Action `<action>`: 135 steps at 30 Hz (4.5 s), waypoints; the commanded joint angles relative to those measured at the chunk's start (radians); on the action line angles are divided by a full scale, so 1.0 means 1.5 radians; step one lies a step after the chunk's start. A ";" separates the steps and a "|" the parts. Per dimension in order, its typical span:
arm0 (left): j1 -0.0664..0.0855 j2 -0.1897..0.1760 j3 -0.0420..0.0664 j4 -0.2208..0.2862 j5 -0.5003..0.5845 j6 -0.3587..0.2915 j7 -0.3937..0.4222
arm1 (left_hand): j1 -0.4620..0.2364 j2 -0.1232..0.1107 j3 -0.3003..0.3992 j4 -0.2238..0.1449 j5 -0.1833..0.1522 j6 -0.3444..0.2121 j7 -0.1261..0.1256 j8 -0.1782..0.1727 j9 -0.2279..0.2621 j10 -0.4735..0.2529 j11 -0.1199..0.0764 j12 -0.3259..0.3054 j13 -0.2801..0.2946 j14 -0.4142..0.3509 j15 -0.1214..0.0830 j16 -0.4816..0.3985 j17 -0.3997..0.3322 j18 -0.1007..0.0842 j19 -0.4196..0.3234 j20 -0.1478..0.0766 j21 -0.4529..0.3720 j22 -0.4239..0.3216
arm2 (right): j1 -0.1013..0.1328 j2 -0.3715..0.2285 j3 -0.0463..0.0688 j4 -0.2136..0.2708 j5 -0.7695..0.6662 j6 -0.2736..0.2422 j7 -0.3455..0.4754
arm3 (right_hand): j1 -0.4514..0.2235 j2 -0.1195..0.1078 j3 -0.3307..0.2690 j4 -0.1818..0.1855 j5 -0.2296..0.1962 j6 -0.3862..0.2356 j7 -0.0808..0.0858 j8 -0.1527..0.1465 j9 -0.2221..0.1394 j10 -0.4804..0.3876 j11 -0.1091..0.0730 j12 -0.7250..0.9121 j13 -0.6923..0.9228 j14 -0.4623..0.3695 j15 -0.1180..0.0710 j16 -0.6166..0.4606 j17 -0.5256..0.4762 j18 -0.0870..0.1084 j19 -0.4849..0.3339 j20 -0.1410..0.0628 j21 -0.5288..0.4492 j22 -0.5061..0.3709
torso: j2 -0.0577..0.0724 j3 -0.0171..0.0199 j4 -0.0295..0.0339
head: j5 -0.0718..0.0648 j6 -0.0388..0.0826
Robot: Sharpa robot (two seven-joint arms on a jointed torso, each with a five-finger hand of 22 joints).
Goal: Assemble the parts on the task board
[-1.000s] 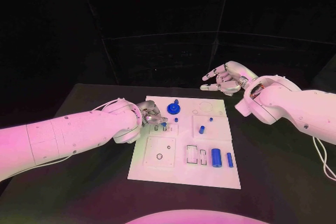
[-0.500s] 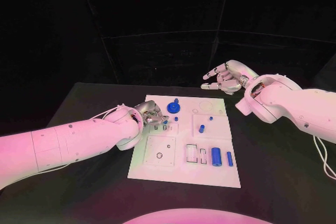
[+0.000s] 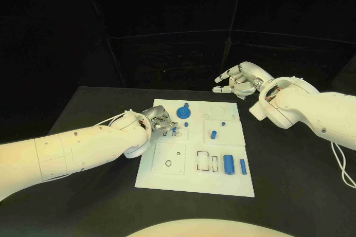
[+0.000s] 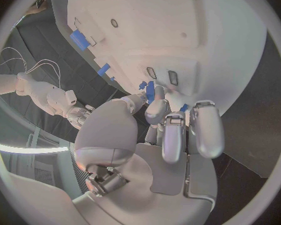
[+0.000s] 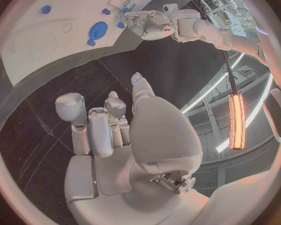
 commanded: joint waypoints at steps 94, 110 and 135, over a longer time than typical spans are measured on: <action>0.000 -0.004 0.001 0.002 0.054 0.080 -0.025 | -0.035 -0.012 0.078 -0.090 -0.001 0.058 -0.028 0.011 0.003 0.031 -0.018 0.018 0.012 0.072 -0.013 0.002 0.176 -0.016 0.017 -0.009 0.022 0.034 | 0.001 0.006 0.001 -0.005 0.007 -0.007 0.014 | 0.003 0.016 -0.013 0.007 0.010 -0.002 -0.004 0.007 -0.001 -0.003 -0.001 -0.005 -0.005 0.027 -0.006 -0.005 0.000 0.011 -0.004 -0.001 -0.007 -0.005 | 0.000 0.0003 -0.0002 | -0.003 -0.014; 0.006 0.010 0.001 -0.022 0.060 0.103 -0.033 | -0.056 -0.013 0.054 -0.074 -0.002 0.065 -0.031 0.013 0.008 0.034 -0.020 0.022 0.016 0.072 -0.015 0.002 0.176 -0.017 0.019 -0.011 0.026 0.041 | 0.001 0.007 0.001 -0.007 0.007 -0.004 0.013 | 0.004 0.016 -0.013 0.007 0.012 -0.002 -0.005 0.007 -0.001 -0.003 -0.001 -0.005 -0.006 0.027 -0.006 -0.006 0.000 0.011 -0.004 -0.001 -0.007 -0.004 | -0.001 0.0006 0.0007 | -0.006 -0.016; 0.007 0.012 0.001 -0.027 0.062 0.097 -0.037 | -0.119 -0.013 -0.136 -0.003 -0.006 0.085 -0.034 0.012 0.018 0.039 -0.023 0.032 0.026 0.072 -0.017 0.002 0.176 -0.020 0.022 -0.014 0.034 0.058 | 0.001 0.006 0.001 -0.007 0.008 -0.005 0.015 | 0.004 0.016 -0.016 0.008 0.016 -0.003 -0.004 0.008 -0.001 -0.004 -0.001 -0.007 -0.009 0.027 -0.006 -0.007 -0.003 0.011 -0.005 -0.001 -0.009 -0.008 | -0.001 0.0002 0.0010 | -0.012 -0.015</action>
